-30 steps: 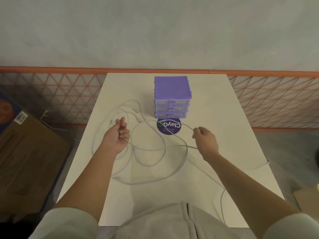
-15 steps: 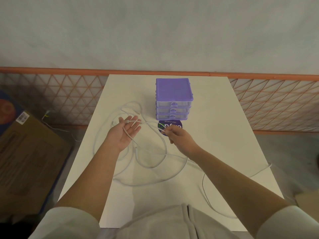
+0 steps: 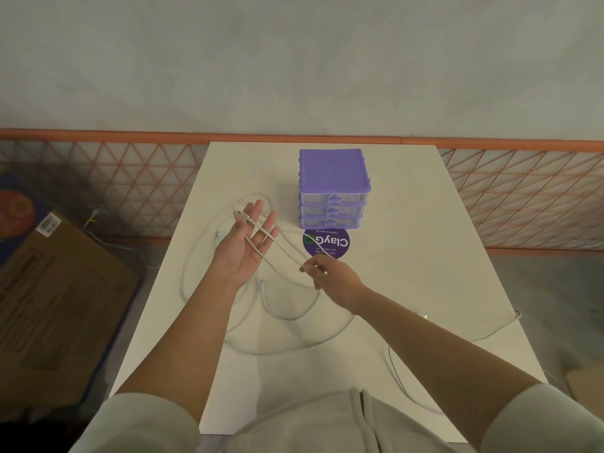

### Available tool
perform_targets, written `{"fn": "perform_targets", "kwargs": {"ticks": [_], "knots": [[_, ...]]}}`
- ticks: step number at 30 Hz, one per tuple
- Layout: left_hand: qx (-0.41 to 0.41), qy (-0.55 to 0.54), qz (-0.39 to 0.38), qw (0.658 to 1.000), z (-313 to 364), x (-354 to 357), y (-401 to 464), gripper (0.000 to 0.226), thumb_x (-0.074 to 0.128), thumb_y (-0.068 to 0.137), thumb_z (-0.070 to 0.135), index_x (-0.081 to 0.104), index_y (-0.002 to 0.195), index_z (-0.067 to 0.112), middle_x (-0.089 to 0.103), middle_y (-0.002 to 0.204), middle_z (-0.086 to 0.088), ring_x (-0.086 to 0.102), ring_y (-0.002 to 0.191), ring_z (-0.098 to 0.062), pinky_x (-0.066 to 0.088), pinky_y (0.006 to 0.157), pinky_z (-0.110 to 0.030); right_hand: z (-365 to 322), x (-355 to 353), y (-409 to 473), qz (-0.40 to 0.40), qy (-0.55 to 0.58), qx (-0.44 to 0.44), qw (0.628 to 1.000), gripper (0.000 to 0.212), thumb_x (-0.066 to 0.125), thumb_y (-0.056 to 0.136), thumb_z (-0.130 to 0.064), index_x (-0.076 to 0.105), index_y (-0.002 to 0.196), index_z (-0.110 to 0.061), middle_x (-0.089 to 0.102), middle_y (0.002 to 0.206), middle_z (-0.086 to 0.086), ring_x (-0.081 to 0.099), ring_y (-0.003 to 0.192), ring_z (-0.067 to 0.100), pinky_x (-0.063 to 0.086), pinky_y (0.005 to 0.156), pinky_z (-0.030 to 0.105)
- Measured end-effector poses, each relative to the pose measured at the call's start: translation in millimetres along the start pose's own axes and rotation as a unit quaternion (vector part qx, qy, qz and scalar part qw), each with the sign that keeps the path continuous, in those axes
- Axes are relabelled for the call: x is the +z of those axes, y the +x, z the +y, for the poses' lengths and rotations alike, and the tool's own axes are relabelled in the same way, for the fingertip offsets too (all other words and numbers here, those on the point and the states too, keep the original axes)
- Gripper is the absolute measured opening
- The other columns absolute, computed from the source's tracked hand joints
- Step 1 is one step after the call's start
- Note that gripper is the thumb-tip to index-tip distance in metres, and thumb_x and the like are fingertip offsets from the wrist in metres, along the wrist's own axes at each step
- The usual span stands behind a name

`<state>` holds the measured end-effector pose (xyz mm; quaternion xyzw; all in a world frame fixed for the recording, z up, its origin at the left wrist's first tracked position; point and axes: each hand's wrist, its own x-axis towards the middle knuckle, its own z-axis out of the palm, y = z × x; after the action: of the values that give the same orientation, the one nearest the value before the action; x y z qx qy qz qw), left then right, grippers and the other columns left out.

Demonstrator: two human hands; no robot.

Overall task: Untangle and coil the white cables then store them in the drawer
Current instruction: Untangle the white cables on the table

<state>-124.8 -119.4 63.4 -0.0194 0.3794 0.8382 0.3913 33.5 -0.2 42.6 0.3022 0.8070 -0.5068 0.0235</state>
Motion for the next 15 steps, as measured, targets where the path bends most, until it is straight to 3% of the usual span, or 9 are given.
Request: {"fn": "perform_targets", "kwargs": {"ticks": [4,7,10,13,15], "knots": [[0.002,0.009,-0.005,1.000,-0.1,2.3,0.6,0.039,0.033,0.105,0.035,0.051,0.135,0.019,0.064,0.130,0.009,0.066,0.112,-0.016,0.049,0.100,-0.041,-1.6,3.9,1.0,0.010,-0.045,0.002,0.999,0.023,0.046,0.100,-0.037,0.062,0.104,-0.021,0.065,0.091,-0.001,0.058,0.077,0.013,0.041,0.062,0.024],[-0.004,-0.024,0.017,1.000,-1.9,5.2,0.1,0.029,0.039,0.104,0.034,0.061,0.119,0.022,0.071,0.089,0.007,0.070,0.079,-0.009,0.053,0.091,-0.041,1.4,7.3,4.0,0.052,-0.091,-0.015,0.994,0.028,0.046,0.100,-0.041,0.059,0.106,-0.017,0.058,0.109,-0.002,0.050,0.096,0.018,0.035,0.073,0.030],[-0.004,-0.070,0.029,0.997,-2.2,7.0,1.3,0.021,0.044,0.102,0.035,0.060,0.108,0.024,0.048,0.059,0.008,0.049,0.050,-0.005,0.056,0.083,-0.035,1.7,9.1,5.2,0.035,-0.073,-0.006,0.997,0.029,0.043,0.101,-0.043,0.056,0.106,-0.018,0.056,0.106,-0.004,0.039,0.102,0.017,0.032,0.081,0.031],[0.004,-0.119,0.042,0.992,2.6,1.9,5.2,0.018,0.045,0.102,0.037,0.060,0.101,0.026,0.037,0.053,0.008,0.035,0.043,-0.005,0.053,0.063,-0.022,0.4,8.1,5.3,0.003,-0.033,0.005,0.999,0.033,0.042,0.099,-0.052,0.048,0.086,-0.021,0.071,0.090,-0.007,0.056,0.089,0.019,0.042,0.081,0.036],[0.012,-0.141,0.060,0.988,4.8,-4.2,8.1,0.018,0.045,0.102,0.036,0.059,0.098,0.025,0.031,0.052,0.007,0.029,0.042,-0.007,0.044,0.054,-0.018,-4.1,2.9,3.6,0.017,0.032,0.005,0.999,0.040,0.049,0.095,-0.054,0.044,0.079,-0.018,0.066,0.071,-0.003,0.059,0.067,0.016,0.045,0.068,0.031]]}}
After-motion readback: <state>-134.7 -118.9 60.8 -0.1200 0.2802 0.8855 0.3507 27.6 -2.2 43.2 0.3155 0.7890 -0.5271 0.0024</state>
